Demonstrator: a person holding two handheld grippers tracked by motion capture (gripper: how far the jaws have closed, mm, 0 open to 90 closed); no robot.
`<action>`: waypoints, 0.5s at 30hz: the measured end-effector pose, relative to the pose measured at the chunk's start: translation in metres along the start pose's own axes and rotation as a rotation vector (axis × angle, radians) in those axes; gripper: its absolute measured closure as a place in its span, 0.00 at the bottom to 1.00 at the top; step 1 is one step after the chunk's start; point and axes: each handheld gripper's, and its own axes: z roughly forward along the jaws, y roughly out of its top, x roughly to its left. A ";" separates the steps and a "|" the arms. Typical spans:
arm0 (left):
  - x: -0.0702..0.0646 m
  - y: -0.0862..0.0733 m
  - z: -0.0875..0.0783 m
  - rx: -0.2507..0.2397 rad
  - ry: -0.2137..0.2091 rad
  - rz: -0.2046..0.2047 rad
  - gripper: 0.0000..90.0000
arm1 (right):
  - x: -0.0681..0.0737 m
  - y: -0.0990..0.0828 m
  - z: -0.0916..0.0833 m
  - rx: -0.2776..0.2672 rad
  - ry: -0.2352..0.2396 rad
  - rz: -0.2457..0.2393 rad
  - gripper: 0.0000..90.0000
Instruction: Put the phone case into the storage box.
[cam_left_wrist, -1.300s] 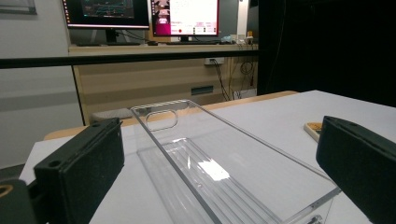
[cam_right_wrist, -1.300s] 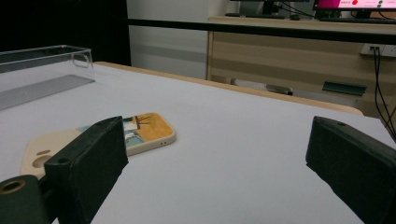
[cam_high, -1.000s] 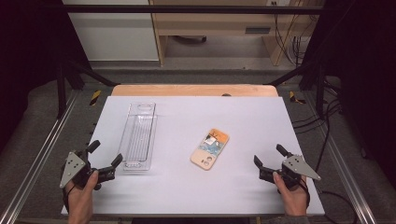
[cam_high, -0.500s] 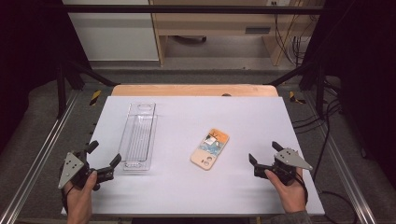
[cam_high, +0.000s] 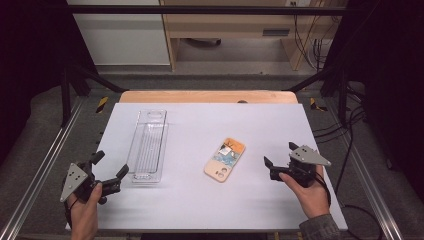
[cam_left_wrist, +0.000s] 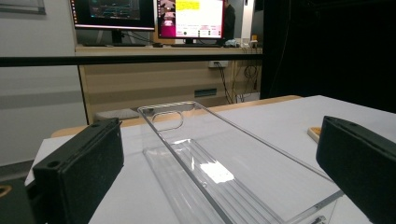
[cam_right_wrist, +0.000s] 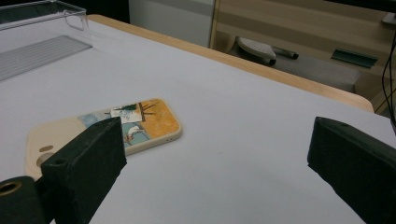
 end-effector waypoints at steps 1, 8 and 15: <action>-0.001 0.000 0.000 0.001 -0.002 0.000 0.01 | 0.000 0.001 0.000 0.003 0.001 0.000 0.05; -0.001 0.000 0.000 0.004 -0.001 0.002 0.01 | -0.002 0.010 0.007 0.022 0.007 -0.013 0.05; -0.002 0.000 0.000 0.007 -0.003 0.006 0.01 | -0.003 0.024 0.018 0.057 0.025 -0.040 0.05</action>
